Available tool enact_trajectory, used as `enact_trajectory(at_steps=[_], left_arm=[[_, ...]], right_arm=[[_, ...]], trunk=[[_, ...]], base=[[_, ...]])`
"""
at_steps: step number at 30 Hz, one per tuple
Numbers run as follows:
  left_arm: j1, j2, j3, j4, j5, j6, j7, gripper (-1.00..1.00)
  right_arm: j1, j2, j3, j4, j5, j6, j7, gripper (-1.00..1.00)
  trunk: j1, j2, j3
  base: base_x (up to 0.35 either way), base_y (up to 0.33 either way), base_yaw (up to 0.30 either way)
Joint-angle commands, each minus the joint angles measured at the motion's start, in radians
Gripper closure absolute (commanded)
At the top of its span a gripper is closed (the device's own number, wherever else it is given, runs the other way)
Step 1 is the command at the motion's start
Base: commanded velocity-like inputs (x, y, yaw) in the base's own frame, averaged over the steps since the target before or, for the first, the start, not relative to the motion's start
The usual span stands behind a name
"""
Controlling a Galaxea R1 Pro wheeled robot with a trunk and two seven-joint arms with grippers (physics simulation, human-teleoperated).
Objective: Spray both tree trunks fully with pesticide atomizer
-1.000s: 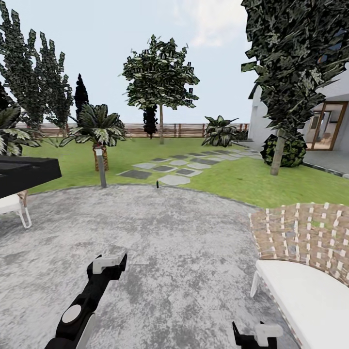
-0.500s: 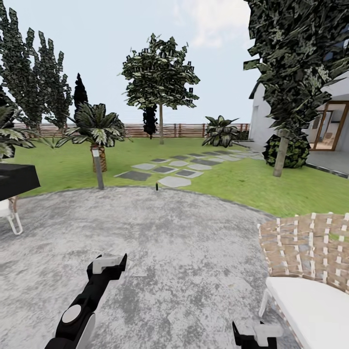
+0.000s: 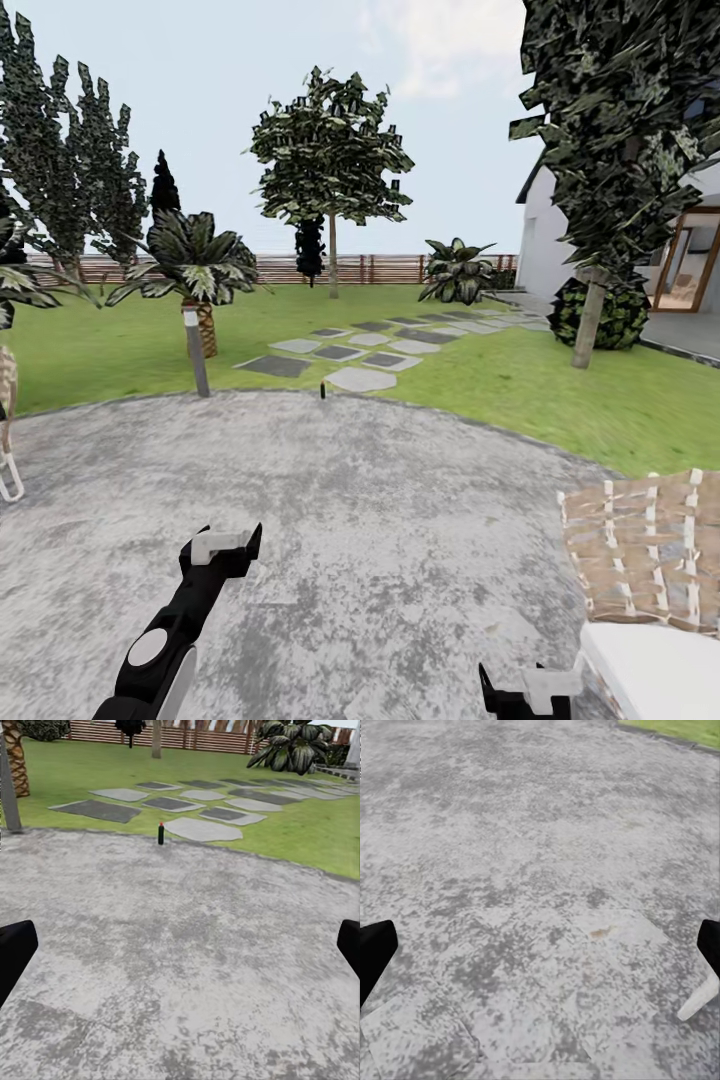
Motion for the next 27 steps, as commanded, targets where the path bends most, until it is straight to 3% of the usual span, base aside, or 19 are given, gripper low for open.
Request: enact_trajectory(at_steps=[1,12,27], left_arm=[[0.0,0.0,0.0,0.0,0.0,0.0,0.0,-1.0],[0.0,0.0,0.0,0.0,0.0,0.0,0.0,-1.0],[0.0,0.0,0.0,0.0,0.0,0.0,0.0,-1.0]], right_arm=[[0.0,0.0,0.0,0.0,0.0,0.0,0.0,-1.0],[0.0,0.001,0.0,0.0,0.0,0.0,0.0,-1.0],[0.0,0.001,0.0,0.0,0.0,0.0,0.0,-1.0]], trunk=[[0.0,0.0,0.0],[0.0,0.0,-0.009],[0.0,0.0,-0.01]], base=[[0.338,0.0,0.085],[0.338,0.0,0.169],[0.338,0.0,0.014]])
